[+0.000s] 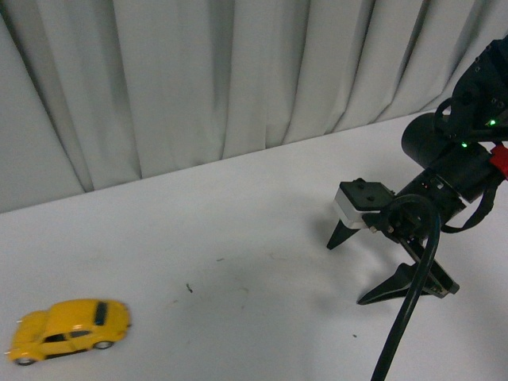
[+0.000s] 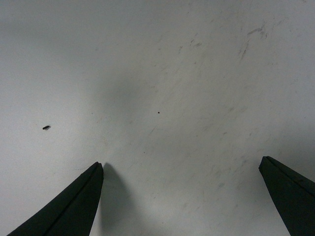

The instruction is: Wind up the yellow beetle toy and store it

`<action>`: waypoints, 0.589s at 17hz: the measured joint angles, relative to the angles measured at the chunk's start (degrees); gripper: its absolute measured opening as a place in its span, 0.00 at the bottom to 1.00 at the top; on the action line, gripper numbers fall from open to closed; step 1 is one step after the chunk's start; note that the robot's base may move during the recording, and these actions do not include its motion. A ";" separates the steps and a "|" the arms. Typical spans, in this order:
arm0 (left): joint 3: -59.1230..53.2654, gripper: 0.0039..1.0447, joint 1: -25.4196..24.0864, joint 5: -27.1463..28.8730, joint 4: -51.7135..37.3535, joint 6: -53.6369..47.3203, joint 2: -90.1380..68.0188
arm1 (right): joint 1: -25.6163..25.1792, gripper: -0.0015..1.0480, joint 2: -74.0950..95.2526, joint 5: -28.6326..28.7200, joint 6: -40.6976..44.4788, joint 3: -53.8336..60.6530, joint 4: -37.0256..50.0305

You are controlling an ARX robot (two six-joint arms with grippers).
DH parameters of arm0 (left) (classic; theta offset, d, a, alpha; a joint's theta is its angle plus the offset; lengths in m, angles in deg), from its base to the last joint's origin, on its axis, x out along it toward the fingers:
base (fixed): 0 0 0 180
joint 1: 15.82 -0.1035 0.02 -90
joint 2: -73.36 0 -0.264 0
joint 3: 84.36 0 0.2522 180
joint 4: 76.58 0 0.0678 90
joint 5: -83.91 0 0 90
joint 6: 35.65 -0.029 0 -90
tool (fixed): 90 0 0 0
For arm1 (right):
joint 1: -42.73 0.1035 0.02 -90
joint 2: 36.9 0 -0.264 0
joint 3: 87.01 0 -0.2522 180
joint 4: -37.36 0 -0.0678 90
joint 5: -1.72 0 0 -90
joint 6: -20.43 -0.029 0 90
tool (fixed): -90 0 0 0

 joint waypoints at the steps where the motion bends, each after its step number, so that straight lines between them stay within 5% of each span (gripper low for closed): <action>1: 0.00 0.94 0.00 0.00 0.00 0.00 0.00 | 0.09 0.94 0.00 0.39 -0.13 0.00 0.33; 10: 0.00 0.94 0.00 0.00 0.00 0.00 0.00 | 3.78 0.94 -13.64 11.50 -2.19 -9.03 2.34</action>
